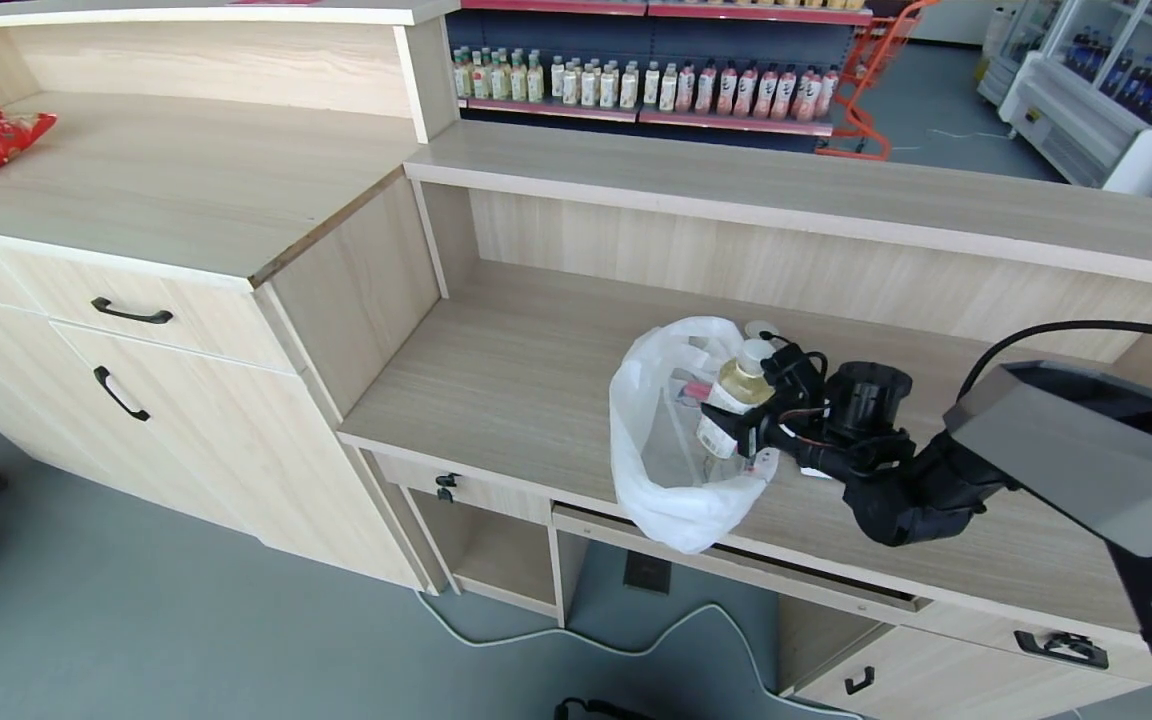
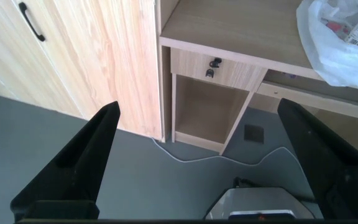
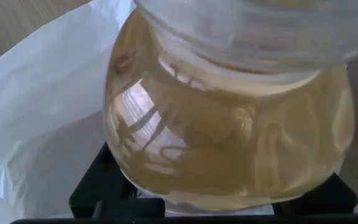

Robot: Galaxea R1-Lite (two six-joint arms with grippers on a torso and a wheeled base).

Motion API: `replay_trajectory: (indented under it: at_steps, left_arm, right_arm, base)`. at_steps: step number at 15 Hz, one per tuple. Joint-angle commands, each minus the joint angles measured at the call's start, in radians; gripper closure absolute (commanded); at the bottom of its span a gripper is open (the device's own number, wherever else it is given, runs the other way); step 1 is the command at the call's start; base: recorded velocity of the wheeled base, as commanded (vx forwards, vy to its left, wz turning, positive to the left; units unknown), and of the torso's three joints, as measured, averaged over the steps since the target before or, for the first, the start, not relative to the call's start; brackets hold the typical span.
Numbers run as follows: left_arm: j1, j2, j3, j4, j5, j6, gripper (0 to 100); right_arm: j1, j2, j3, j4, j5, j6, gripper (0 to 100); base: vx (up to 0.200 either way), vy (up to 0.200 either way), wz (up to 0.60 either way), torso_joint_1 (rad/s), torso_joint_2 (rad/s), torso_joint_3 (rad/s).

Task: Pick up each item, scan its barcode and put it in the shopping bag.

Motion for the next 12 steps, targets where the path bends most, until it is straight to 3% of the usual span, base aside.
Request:
replay_trajectory:
  at_steps: [1,6,8,12]
  left_arm:
    - [0.0,0.0,0.0,0.0,0.0,0.0,0]
    - [0.0,0.0,0.0,0.0,0.0,0.0,0]
    - [0.0,0.0,-0.001,0.0,0.0,0.0,0]
    - [0.0,0.0,0.0,0.0,0.0,0.0,0]
  right_arm:
    - [0.001,0.014,-0.001,0.0,0.001,-0.001,0]
    - [0.001,-0.045,0.02,0.015,-0.002,0.009,0]
    - [0.001,-0.186,0.092,0.075,-0.002,0.032,0]
    - [-0.051,-0.641,0.307,0.336,-0.007,0.047,0]
  base:
    - [0.0,0.0,0.0,0.0,0.0,0.0]
    - [0.0,0.0,0.0,0.0,0.0,0.0]
    - [0.0,0.0,0.0,0.0,0.0,0.0]
    - [0.0,0.0,0.0,0.0,0.0,0.0]
